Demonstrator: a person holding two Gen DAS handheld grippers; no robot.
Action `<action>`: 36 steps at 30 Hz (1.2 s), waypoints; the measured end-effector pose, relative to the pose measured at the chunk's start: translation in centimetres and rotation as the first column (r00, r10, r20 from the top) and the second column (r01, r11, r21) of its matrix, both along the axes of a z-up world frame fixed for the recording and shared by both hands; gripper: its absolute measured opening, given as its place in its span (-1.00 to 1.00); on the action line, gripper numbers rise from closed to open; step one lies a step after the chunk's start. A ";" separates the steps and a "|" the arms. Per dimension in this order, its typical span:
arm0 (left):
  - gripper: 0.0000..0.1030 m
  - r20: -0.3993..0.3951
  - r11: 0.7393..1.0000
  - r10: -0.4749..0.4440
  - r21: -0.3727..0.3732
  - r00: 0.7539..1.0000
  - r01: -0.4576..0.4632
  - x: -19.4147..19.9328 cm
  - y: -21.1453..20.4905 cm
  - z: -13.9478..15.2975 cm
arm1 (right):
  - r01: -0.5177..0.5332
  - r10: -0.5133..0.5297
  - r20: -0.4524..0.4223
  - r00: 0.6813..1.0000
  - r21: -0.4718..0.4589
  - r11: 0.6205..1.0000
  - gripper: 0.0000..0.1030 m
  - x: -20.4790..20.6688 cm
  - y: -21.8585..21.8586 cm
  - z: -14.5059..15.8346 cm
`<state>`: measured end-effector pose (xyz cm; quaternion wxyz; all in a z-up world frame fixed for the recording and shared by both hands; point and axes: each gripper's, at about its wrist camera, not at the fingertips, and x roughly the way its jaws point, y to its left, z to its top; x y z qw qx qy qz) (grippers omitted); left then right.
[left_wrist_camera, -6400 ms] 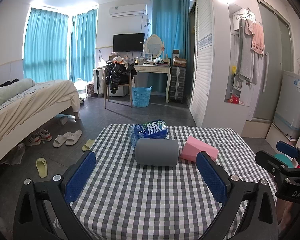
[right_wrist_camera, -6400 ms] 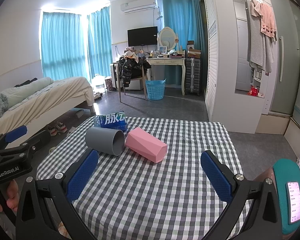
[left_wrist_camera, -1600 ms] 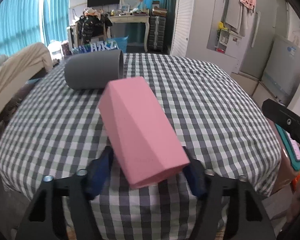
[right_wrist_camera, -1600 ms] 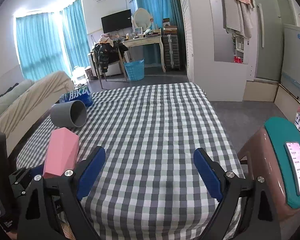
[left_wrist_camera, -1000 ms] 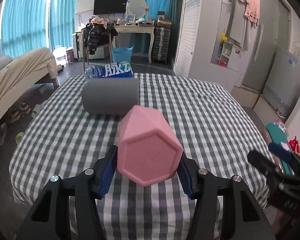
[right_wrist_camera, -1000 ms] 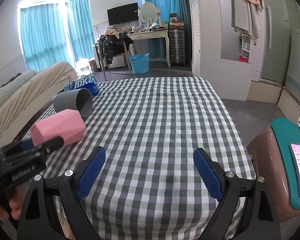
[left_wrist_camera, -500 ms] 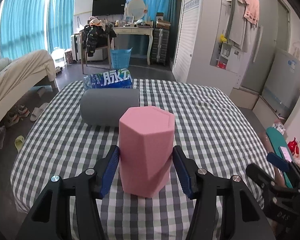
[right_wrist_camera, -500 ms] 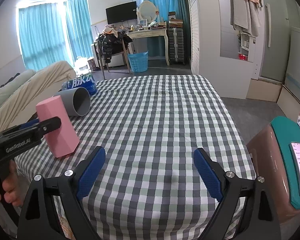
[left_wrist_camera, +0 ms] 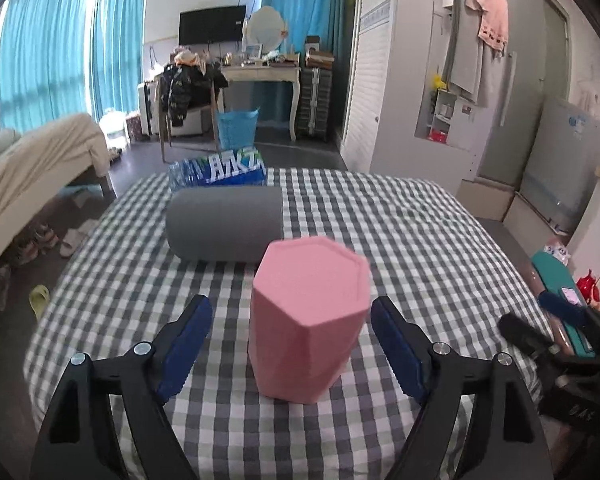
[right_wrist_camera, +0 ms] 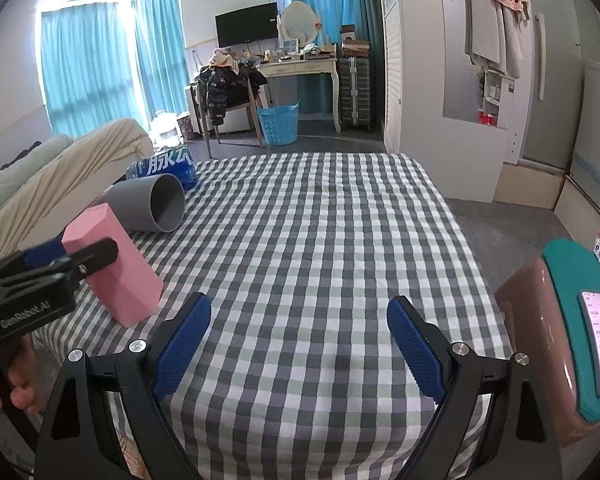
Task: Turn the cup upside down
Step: 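Rotate the held pink cup upright with the left tool, then lower the pink cup onto the table and open the left tool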
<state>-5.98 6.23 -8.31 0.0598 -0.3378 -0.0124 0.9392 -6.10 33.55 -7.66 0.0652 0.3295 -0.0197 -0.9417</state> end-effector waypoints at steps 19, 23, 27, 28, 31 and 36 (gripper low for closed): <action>0.25 0.005 0.997 -0.079 -0.002 0.997 0.079 -3.7 3.3 -2.0 | 0.025 -0.025 -0.021 0.999 0.007 1.000 0.74 -1.8 0.6 0.4; 0.25 -0.025 0.994 -0.108 0.000 0.994 0.108 -6.2 6.0 -1.2 | 0.046 -0.046 -0.021 0.999 0.000 0.999 0.74 -2.9 2.0 0.5; 0.26 -0.044 0.993 -0.122 0.003 0.992 0.122 -8.9 8.6 -0.7 | 0.069 -0.069 -0.022 0.997 0.003 0.998 0.74 -4.4 3.4 0.7; 0.25 -0.046 0.992 -0.124 0.003 0.991 0.124 -9.5 9.0 -0.6 | 0.075 -0.075 -0.025 0.997 0.004 0.997 0.74 -4.6 3.6 0.8; 0.26 -0.048 0.992 -0.122 0.002 0.991 0.123 -11.4 10.6 -0.9 | 0.097 -0.097 -0.037 0.995 0.002 0.995 0.74 -5.7 4.8 1.1; 0.26 0.045 0.993 -0.115 -0.002 0.992 0.116 -14.0 11.5 -2.5 | 0.120 -0.120 -0.029 0.992 -0.006 0.993 0.74 -7.2 6.2 0.9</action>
